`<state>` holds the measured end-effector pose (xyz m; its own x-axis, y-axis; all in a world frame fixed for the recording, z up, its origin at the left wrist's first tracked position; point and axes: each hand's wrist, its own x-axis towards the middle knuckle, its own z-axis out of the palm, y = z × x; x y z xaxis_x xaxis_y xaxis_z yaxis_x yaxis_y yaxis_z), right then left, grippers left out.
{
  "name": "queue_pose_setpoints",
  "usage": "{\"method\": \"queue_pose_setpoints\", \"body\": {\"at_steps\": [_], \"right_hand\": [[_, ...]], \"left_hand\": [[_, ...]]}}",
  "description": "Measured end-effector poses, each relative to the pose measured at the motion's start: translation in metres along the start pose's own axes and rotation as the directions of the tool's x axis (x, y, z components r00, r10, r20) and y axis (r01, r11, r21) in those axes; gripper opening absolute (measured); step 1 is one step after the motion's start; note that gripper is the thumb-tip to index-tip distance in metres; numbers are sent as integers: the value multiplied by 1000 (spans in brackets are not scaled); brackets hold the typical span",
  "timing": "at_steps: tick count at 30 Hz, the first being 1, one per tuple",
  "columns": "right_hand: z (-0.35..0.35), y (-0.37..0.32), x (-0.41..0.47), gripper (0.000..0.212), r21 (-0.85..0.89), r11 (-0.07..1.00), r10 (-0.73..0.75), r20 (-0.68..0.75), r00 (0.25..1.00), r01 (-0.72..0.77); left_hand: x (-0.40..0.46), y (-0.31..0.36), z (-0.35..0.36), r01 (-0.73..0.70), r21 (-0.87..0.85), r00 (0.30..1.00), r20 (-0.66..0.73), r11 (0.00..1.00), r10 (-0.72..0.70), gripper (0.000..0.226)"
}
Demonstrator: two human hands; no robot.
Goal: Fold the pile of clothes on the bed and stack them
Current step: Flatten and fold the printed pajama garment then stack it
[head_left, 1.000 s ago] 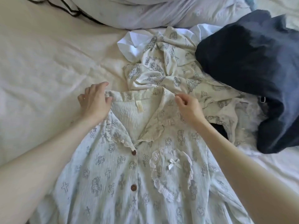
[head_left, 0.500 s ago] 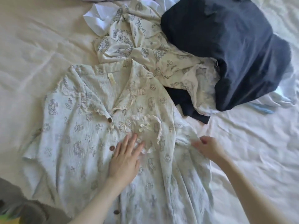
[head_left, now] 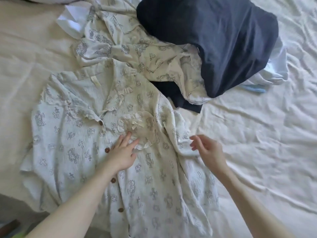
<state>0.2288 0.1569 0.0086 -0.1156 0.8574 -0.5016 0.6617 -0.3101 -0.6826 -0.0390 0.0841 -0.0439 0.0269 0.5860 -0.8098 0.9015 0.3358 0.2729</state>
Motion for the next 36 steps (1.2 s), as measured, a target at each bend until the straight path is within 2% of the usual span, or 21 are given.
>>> {"method": "queue_pose_setpoints", "body": {"at_steps": [1, 2, 5, 7, 10, 13, 14, 16, 18, 19, 20, 21, 22, 23, 24, 25, 26, 28, 30, 32, 36], "right_hand": [[-3, 12, 5, 19, 40, 997, 72, -177, 982, -66], [-7, 25, 10, 18, 58, 987, 158, -236, 959, -148], [-1, 50, 12, 29, -6, 942, 334, 132, 933, -336], [8, 58, 8, 28, -271, 930, 323, 271, 907, -250], [1, 57, 10, 28, -607, 794, 183, 175, 967, -40], [-27, 42, 14, 7, -555, 829, 10, -101, 995, -65], [-41, 39, 13, 7, -490, 868, -67, -274, 959, -80], [-69, 31, 10, 18, -446, 895, -292, -567, 770, 10], [-84, 32, 3, 22, -550, 829, -491, -626, 606, 103], [-85, 33, -1, 21, -617, 774, -564, -573, 595, 139], [-82, 34, -4, 21, -677, 716, -597, -469, 651, 170], [-78, 40, -7, 23, -736, 648, -564, -291, 773, 195], [-72, 42, -10, 25, -770, 601, -388, -45, 921, 215], [-65, 46, -13, 23, -774, 596, -107, 190, 976, 216], [-61, 49, -15, 22, -757, 627, 127, 329, 936, 182], [-59, 49, -15, 22, -715, 685, 202, 367, 908, 136], [-57, 46, -12, 25, -634, 767, 152, 328, 932, 98], [-55, 33, 3, 29, -484, 869, -95, 37, 995, 101], [-50, 17, 33, 26, -438, 883, -251, -141, 958, 167], [-39, 3, 68, 39, -494, 857, -200, -53, 978, 149], [-17, -8, 116, 52, -520, 853, 153, 167, 974, -44]], "left_hand": [[1, -1, -1, 1, 3, 1000, 12, 1000, -1, 58], [3, 0, -2, 0, 9, 1000, 29, 1000, 0, 58], [7, 2, -4, 12, 25, 997, 78, 1000, -13, 57], [11, 2, -5, 24, 37, 993, 112, 999, -28, 58], [13, 0, -3, 23, 64, 990, 135, 998, -31, 57], [10, -3, 3, 8, 80, 995, 100, 997, -16, 58], [8, -3, 5, 8, 97, 996, 90, 995, -17, 61], [3, -2, 12, 11, 161, 997, 69, 987, -23, 71], [0, 1, 17, 22, 225, 999, 39, 974, -31, 79], [-1, 2, 19, 29, 240, 999, 24, 970, -36, 80], [-1, 4, 20, 38, 246, 999, 13, 968, -43, 80], [-2, 5, 21, 47, 251, 999, 10, 967, -51, 80], [-2, 5, 21, 54, 255, 998, 13, 965, -59, 80], [-2, 6, 21, 58, 259, 998, 20, 964, -66, 80], [-2, 6, 20, 61, 262, 997, 27, 963, -70, 80], [-1, 6, 19, 62, 265, 997, 32, 962, -73, 81], [-1, 6, 19, 63, 268, 996, 36, 961, -75, 80], [-1, 7, 19, 66, 270, 996, 38, 961, -79, 80], [-1, 8, 20, 69, 271, 996, 34, 960, -81, 80], [0, 8, 20, 72, 267, 996, 33, 961, -84, 80], [4, 7, 19, 72, 266, 995, 52, 961, -89, 81]]}}
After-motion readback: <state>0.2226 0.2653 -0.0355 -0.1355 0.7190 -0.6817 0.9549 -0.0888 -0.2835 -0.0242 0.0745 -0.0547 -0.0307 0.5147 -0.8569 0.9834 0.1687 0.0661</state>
